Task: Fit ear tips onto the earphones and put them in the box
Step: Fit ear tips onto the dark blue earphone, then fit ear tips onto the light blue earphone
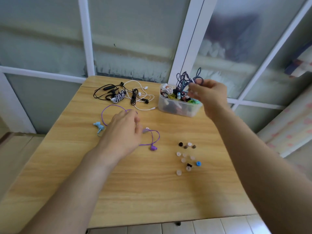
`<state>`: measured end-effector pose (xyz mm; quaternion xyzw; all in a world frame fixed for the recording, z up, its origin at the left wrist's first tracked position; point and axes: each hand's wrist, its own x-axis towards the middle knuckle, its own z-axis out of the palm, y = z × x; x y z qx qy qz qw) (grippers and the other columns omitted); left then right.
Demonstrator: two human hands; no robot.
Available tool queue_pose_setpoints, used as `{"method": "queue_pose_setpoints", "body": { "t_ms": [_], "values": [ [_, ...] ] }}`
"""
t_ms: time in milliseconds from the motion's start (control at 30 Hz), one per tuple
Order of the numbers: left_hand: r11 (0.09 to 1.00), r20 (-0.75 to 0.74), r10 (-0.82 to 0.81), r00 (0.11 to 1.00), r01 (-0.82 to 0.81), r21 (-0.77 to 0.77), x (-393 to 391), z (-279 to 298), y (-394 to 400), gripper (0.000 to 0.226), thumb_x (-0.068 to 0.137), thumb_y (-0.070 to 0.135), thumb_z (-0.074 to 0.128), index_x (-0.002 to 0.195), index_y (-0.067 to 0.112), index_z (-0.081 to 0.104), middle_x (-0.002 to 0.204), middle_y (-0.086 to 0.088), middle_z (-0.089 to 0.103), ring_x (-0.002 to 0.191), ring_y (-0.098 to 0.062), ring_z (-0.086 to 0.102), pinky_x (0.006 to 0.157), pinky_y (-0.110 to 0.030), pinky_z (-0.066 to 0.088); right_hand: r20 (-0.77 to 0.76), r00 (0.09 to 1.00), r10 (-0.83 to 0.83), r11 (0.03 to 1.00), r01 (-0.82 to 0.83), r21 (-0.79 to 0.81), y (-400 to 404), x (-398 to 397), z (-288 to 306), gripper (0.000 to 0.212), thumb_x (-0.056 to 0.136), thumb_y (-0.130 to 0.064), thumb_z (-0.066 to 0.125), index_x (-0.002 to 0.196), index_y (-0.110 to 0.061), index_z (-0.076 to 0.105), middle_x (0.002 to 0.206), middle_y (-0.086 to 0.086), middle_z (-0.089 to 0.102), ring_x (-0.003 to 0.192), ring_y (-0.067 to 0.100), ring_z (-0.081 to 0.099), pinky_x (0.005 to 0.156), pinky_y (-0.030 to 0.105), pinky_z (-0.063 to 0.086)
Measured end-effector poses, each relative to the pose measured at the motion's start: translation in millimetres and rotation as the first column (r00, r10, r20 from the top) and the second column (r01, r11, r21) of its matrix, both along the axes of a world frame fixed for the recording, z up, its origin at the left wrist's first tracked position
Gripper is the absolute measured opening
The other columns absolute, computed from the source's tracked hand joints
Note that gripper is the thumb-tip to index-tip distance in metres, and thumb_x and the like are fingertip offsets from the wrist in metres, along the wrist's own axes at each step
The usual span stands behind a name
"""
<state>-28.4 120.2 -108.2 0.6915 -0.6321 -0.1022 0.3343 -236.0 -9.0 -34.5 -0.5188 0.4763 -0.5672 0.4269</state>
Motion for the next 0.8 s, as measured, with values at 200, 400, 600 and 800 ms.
{"method": "queue_pose_setpoints", "body": {
  "t_ms": [200, 400, 600, 800],
  "values": [
    [0.991, 0.293, 0.003, 0.956, -0.042, 0.129, 4.9, -8.0, -6.9, 0.033, 0.087, 0.039, 0.06, 0.119, 0.031, 0.053, 0.126, 0.006, 0.045, 0.125, -0.021, 0.027, 0.098, -0.037, 0.023, -0.705, 0.704, -0.088, 0.987, 0.159, 0.035, -63.4, -6.1, 2.9, 0.03, 0.08, -0.015, 0.074, 0.106, -0.001, 0.065, 0.101, 0.018, 0.072, 0.083, 0.029, 0.073, 0.084, 0.042, 0.059],
    [0.983, 0.326, 0.034, 0.945, -0.09, 0.157, 12.4, -7.1, -11.7, 0.038, 0.083, 0.048, 0.063, 0.117, 0.035, 0.053, 0.13, 0.007, 0.041, 0.126, -0.021, 0.025, 0.1, -0.04, 0.021, -0.886, 0.417, -0.203, 0.978, 0.034, -0.208, -65.7, 23.3, -23.2, 0.034, 0.1, -0.033, 0.038, 0.097, -0.01, 0.062, 0.095, 0.017, 0.065, 0.096, 0.038, 0.059, 0.082, 0.039, 0.045],
    [0.974, 0.278, 0.045, 0.96, -0.104, 0.203, 15.2, -7.0, -11.7, 0.04, 0.086, 0.05, 0.059, 0.122, 0.033, 0.05, 0.129, 0.004, 0.041, 0.126, -0.022, 0.028, 0.102, -0.04, 0.025, -0.988, 0.062, -0.142, 0.985, -0.085, -0.147, -64.1, 29.7, -37.8, 0.028, 0.099, -0.014, 0.034, 0.101, -0.007, 0.061, 0.109, 0.019, 0.065, 0.096, 0.038, 0.056, 0.071, 0.034, 0.035],
    [0.942, 0.248, 0.036, 0.968, -0.116, 0.315, 24.7, -6.9, -6.0, 0.069, 0.078, 0.051, 0.07, 0.135, 0.029, 0.037, 0.139, 0.0, 0.035, 0.133, -0.026, 0.025, 0.102, -0.043, 0.03, -0.978, -0.065, 0.197, 0.972, -0.116, 0.203, -60.9, 31.8, -11.4, 0.03, 0.101, -0.014, 0.032, 0.116, -0.006, 0.057, 0.13, 0.018, 0.056, 0.115, 0.034, 0.054, 0.081, 0.03, 0.037]
  ]
}}
